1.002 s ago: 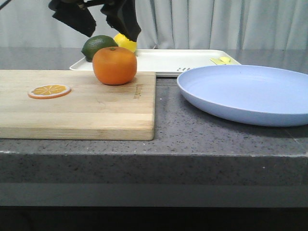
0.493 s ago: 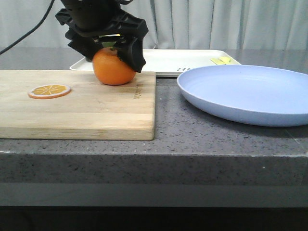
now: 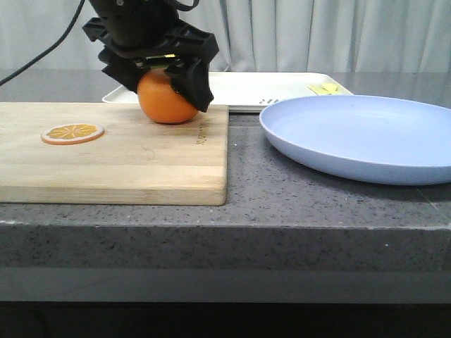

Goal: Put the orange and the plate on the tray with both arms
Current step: 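Lift the orange with the left gripper and set it on the blue plate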

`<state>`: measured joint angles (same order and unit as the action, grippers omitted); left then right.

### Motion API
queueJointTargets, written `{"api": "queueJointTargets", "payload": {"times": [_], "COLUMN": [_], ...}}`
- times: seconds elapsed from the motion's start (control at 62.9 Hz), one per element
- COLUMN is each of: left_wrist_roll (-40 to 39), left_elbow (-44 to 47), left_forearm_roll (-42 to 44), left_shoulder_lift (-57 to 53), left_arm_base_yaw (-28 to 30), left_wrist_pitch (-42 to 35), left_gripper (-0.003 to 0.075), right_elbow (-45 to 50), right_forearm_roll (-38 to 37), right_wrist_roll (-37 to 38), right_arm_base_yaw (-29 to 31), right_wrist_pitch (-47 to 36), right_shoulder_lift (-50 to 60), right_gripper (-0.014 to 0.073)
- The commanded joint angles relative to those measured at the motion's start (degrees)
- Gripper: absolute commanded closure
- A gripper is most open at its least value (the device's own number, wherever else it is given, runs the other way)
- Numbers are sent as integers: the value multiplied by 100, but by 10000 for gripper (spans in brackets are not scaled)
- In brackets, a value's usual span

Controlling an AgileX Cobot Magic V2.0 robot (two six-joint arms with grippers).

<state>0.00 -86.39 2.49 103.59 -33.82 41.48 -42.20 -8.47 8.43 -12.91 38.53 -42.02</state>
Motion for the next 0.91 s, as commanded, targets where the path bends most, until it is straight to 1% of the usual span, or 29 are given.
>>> {"api": "queueJointTargets", "payload": {"times": [0.0,0.175,0.382,0.541,0.684,0.763,0.89], "left_wrist_roll": [0,0,0,0,0,0,0], "left_elbow": [-427,-974,-1733,-2109,-2255,-2267,-2294], "left_forearm_roll": [-61,-50,-50,-50,-60,-72,-103], "left_shoulder_lift": [-288,-174,447,888,1171,1249,1316], "left_arm_base_yaw": [-247,-847,-1495,-1766,-1896,-1938,-1985], "left_wrist_pitch": [-290,-368,-336,-322,-377,-405,-405], "left_gripper": [279,278,279,279,273,237,134], "right_elbow": [-193,-193,-193,-193,-193,-193,-193], "right_forearm_roll": [-127,-127,-127,-127,-127,-127,-127], "right_wrist_roll": [-48,-48,-48,-48,-48,-48,-48], "right_arm_base_yaw": [12,12,12,12,12,12,12], "right_wrist_pitch": [-333,-333,-333,-333,-333,-333,-333], "right_shoulder_lift": [-21,-21,-21,-21,-21,-21,-21], "right_gripper": [-41,-41,-41,-41,-41,-41,-41]}}
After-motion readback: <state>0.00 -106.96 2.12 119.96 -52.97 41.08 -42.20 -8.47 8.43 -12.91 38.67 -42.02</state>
